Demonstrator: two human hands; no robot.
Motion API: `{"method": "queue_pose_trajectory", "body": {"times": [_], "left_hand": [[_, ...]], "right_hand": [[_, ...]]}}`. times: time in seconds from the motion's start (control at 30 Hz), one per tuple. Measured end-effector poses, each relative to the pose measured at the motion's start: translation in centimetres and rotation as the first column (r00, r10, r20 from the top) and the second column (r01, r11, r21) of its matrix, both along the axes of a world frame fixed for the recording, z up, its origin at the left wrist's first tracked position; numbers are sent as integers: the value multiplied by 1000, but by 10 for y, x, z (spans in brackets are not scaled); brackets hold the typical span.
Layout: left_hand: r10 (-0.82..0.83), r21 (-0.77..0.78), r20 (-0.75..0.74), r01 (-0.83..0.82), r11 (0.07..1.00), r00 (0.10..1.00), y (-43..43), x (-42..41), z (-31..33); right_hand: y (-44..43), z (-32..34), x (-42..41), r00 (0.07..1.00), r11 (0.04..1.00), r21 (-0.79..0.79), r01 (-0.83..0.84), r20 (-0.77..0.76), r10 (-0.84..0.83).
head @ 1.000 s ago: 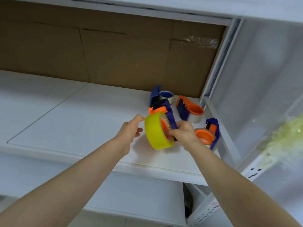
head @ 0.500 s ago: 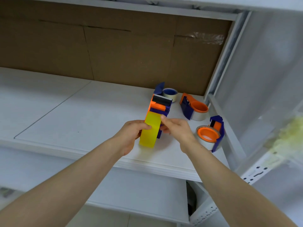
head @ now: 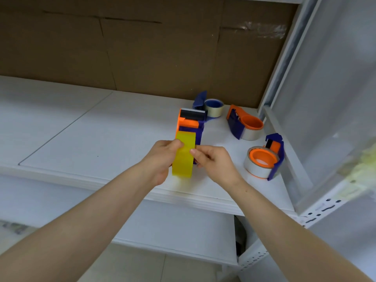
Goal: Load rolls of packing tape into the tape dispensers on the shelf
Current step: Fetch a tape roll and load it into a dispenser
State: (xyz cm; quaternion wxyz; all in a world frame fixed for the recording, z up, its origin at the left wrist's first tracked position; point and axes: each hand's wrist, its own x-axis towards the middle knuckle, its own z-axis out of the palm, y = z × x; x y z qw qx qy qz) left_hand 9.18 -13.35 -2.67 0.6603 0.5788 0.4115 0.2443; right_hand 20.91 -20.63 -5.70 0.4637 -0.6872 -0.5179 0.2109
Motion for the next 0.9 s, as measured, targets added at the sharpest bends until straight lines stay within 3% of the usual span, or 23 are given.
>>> {"method": "queue_pose_trajectory", "body": {"times": [0.2,0.27,0.33,0.4,0.53,0.77,0.83,0.9], "left_hand": [[87,-24,19,-87,996,996,-5,-1,2],[94,-33,44,-93,995,995,-7,-2,2],[78,-37,85,-75,997,993,-10,-5,1],[58,-25,112,-56,998,992,-13,-7,-1],[78,-5,124,-78,997,989,-14,-9,-7],[140,-29,124,-138,990,982,-15,-7,-7],[143,-32,125,-140,990,982,-15,-7,-8],[143,-35,137,-139,990,980,-16,-9,-8]], "right_hand": [[-13,-4,-7,996,999,-8,-38,79,38],[-12,1,-7,993,999,-36,-33,-112,29],[-8,9,-6,925,997,-81,7,-379,-37],[-5,15,-5,880,994,-99,50,-467,-90],[-2,10,-16,915,999,1,45,-400,-41],[-14,-11,-24,996,996,-12,87,22,-87],[-16,-10,-25,996,996,-42,83,39,-81],[-15,-3,-22,989,995,-64,81,-122,-89]]}}
